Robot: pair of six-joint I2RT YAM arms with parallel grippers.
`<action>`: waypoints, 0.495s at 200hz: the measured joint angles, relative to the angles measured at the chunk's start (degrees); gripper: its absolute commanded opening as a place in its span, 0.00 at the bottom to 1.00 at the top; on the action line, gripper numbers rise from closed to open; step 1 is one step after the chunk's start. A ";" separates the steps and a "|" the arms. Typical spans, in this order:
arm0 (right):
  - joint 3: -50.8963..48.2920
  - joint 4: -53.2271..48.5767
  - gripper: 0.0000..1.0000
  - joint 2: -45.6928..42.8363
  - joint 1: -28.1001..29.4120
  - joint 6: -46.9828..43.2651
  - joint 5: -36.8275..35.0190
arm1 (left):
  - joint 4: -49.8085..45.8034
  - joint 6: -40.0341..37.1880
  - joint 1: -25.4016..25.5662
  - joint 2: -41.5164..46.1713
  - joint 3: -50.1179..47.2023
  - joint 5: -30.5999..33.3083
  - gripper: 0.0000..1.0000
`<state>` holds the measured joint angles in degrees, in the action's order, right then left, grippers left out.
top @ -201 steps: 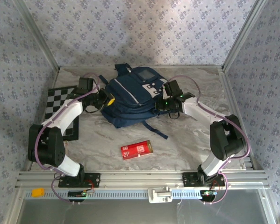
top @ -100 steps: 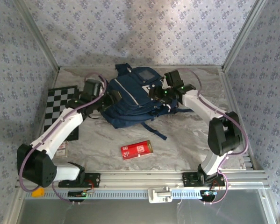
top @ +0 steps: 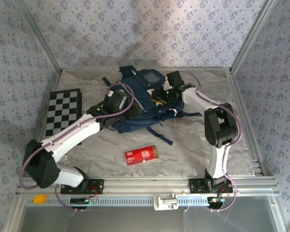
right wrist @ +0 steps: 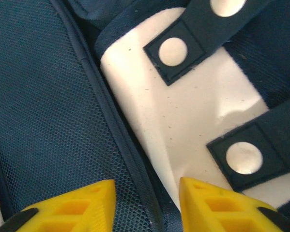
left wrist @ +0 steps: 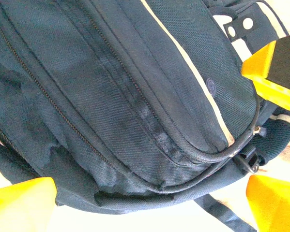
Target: Pack the student bag
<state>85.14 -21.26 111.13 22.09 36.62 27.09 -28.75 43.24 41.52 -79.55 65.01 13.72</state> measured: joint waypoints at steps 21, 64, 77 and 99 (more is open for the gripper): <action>-0.17 1.18 0.28 -0.02 0.46 0.28 1.36 | -0.22 -1.03 1.77 -1.01 0.61 2.97 1.00; -4.07 4.17 0.05 -2.16 0.83 1.46 2.99 | -0.70 -2.91 3.98 -2.16 1.46 6.84 1.00; -5.62 5.31 0.02 -3.78 1.29 2.03 3.61 | -1.64 -3.21 5.05 -2.69 2.29 7.96 1.00; -8.02 6.93 0.00 -6.82 2.51 3.80 3.78 | -2.64 -3.39 7.37 -3.56 3.34 9.77 1.00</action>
<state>77.12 -14.33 104.31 24.60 40.42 30.87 -31.40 39.86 48.88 -83.11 68.36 23.49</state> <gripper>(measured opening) 0.054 0.994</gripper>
